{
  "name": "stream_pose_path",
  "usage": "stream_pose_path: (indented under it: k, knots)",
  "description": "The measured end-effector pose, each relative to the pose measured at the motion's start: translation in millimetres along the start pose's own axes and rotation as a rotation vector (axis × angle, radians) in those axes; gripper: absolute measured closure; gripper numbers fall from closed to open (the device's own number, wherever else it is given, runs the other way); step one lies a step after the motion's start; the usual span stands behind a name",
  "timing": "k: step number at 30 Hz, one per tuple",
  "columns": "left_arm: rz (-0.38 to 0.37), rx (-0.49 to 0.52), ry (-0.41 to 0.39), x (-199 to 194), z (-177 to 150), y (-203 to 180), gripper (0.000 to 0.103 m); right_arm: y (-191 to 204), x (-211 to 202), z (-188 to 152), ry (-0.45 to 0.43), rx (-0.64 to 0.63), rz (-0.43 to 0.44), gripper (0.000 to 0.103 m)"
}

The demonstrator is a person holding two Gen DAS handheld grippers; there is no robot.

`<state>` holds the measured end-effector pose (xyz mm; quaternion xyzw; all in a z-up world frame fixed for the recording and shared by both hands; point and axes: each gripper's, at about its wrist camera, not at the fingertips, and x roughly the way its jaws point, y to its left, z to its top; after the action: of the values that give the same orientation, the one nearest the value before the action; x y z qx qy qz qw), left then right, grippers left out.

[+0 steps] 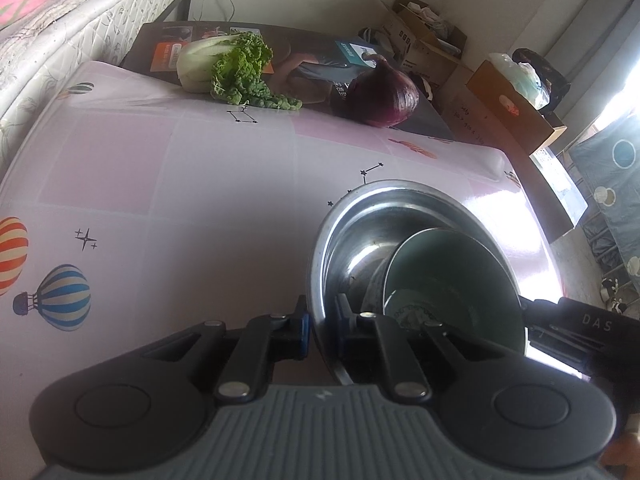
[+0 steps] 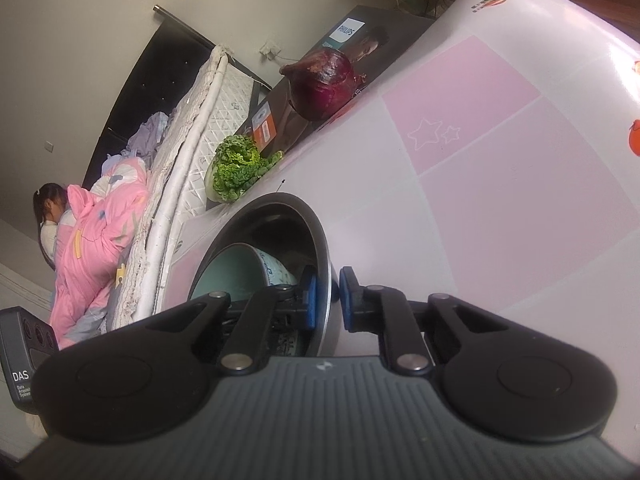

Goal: Organize plates and bowls
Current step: 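Lift the steel bowl with nested green bowl and carry toward the plates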

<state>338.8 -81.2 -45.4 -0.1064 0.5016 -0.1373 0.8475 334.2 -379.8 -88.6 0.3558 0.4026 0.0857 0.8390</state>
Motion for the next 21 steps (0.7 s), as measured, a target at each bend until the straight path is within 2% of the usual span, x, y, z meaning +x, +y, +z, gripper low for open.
stream_pose_path:
  k: [4, 9, 21]
  knots:
    - [-0.013, -0.008, -0.006, -3, -2, 1, 0.092, 3, -4, -1, -0.006, -0.014, -0.008, 0.091]
    - [0.008, 0.011, -0.035, -8, -3, -8, 0.092, 2, -9, 0, -0.018, -0.001, 0.003, 0.091]
    - [-0.021, -0.003, -0.043, -13, -1, -9, 0.092, 0, -19, 3, -0.036, 0.012, 0.009, 0.091]
